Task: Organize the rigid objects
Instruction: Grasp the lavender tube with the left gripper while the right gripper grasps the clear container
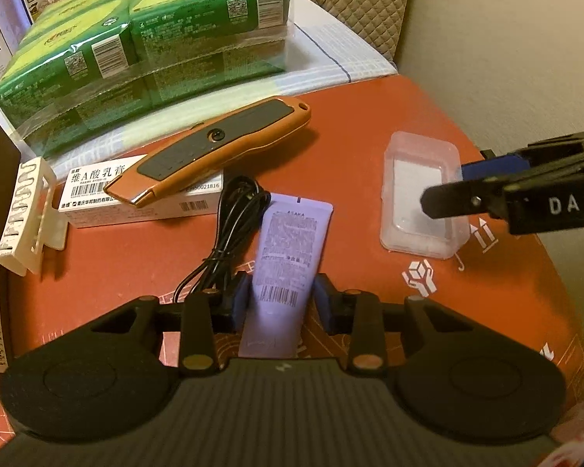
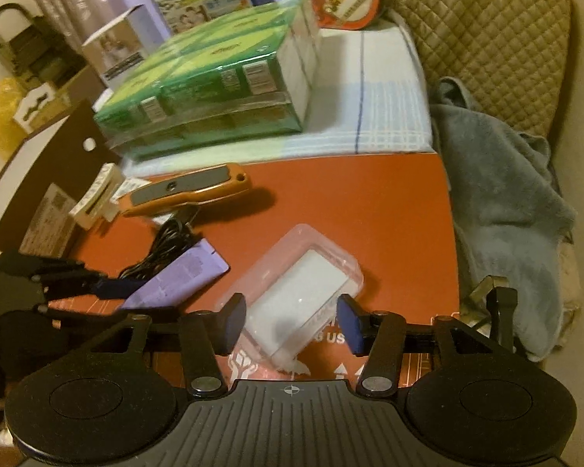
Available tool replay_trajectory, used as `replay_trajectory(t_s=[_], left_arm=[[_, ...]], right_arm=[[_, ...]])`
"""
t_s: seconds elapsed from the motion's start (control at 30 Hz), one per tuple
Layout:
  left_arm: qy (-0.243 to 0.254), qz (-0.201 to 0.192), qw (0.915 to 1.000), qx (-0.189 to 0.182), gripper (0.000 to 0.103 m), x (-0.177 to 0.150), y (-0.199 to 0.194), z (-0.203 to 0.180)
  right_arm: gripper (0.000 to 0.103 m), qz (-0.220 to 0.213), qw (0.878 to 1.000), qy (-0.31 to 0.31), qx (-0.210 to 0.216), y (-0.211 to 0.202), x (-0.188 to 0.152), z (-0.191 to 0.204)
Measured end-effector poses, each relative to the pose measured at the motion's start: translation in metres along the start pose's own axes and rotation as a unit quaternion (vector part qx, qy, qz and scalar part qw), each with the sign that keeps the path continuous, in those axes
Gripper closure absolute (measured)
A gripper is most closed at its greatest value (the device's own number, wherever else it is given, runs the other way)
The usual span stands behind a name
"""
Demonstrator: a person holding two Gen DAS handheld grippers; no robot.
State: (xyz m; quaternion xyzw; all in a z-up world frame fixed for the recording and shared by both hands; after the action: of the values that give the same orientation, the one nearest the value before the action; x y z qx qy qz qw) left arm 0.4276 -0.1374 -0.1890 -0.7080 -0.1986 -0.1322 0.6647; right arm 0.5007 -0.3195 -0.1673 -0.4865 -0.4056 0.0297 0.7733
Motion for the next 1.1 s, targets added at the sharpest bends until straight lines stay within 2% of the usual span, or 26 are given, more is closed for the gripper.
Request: replay_trajectory(t_s=[0.07,0.17,0.33,0.47,0.53,0.7,0.97,1.1], left_arm=[[-0.003,0.000,1.0000,0.000,0.072,0.001,0.001,0.000],[-0.008,0.000,1.0000,-0.001,0.072,0.001,0.001,0.001],[-0.014,-0.003,0.9999,0.002,0.072,0.001,0.001,0.001],[-0.018,-0.006,0.9998,0.003,0.072,-0.002,-0.001,0.001],[-0.018,-0.007,0.9998,0.001,0.073,-0.003,-0.002,0.002],[-0.015,-0.007,0.9998,-0.005,0.075,-0.009,-0.007,0.002],[-0.006,0.004,0.9999,-0.013,0.075,-0.035,-0.026,0.008],[-0.020,0.013,0.9997,-0.011,0.075,-0.048,-0.038,0.015]], right_arm=[[0.040,-0.002,1.000,0.019,-0.011,0.001,0.005,0.000],[0.036,0.002,0.998,0.065,-0.015,0.004,0.011,-0.003],[0.036,0.015,0.995,0.088,-0.045,0.016,0.019,0.002],[0.037,0.023,0.996,0.062,-0.065,0.024,0.019,0.011],[0.045,0.027,0.996,0.039,-0.072,0.026,0.016,0.015],[0.047,0.032,0.998,0.008,-0.057,0.023,0.006,0.020],[0.047,0.053,0.998,-0.041,0.005,0.005,-0.027,0.030],[0.047,0.056,0.997,-0.049,0.027,-0.001,-0.040,0.033]])
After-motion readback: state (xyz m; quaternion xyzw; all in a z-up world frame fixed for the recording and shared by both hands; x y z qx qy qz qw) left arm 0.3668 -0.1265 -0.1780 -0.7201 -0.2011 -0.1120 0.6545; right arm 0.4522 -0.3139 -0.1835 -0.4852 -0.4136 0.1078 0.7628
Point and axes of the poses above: each gripper's, at about its wrist camera, not at the fingertips, and y roughly the way its jaws point, z to its left, x to its top, the point moved 1 cm from there along y, roughly the way its jaws point, and after that the axes turned 7 degrees about -y, right-handed, at the moved point
